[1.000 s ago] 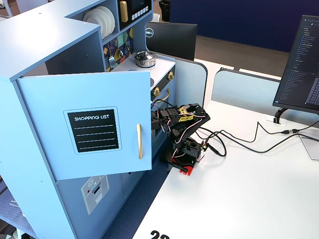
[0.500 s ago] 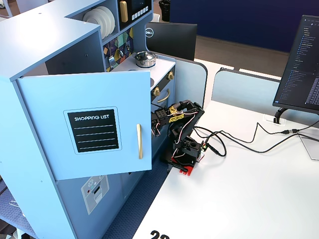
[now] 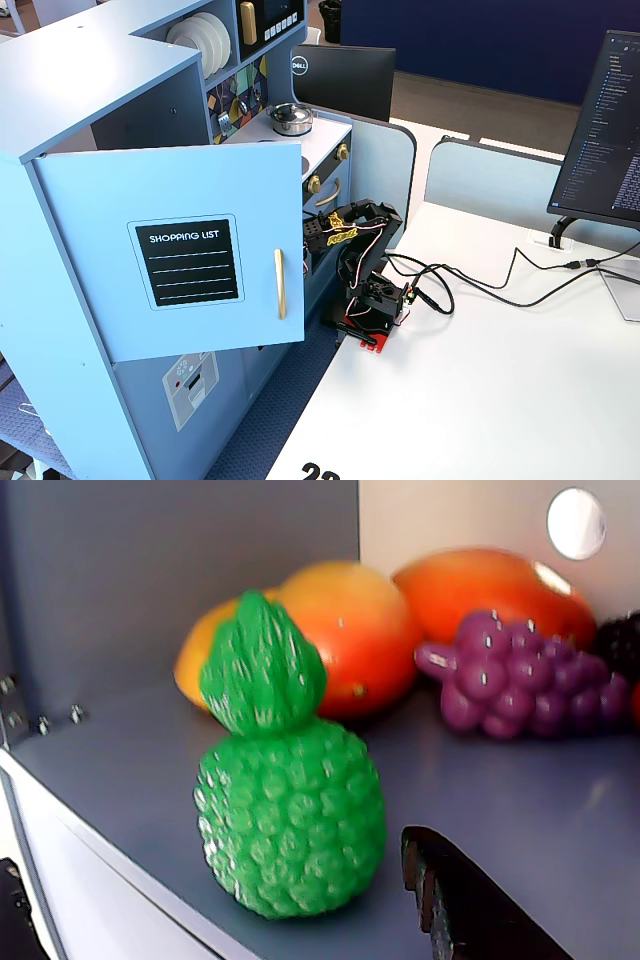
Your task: Pick up the green pineapple from the left cabinet and place it in the gray recipient
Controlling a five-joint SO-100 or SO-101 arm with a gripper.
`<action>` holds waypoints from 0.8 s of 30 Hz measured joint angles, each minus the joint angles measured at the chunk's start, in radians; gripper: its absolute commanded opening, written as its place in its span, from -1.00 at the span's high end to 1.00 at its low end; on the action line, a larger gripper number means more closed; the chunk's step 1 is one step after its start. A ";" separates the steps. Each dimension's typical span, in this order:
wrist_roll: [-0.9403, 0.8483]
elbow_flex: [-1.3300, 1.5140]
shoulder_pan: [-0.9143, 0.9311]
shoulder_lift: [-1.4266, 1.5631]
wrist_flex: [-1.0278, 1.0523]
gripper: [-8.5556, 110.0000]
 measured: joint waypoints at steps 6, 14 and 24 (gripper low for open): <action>0.000 -0.066 0.005 -0.084 -0.025 0.14; 0.000 -0.146 0.017 -0.187 -0.044 0.17; 0.002 -0.252 0.011 -0.302 -0.061 0.58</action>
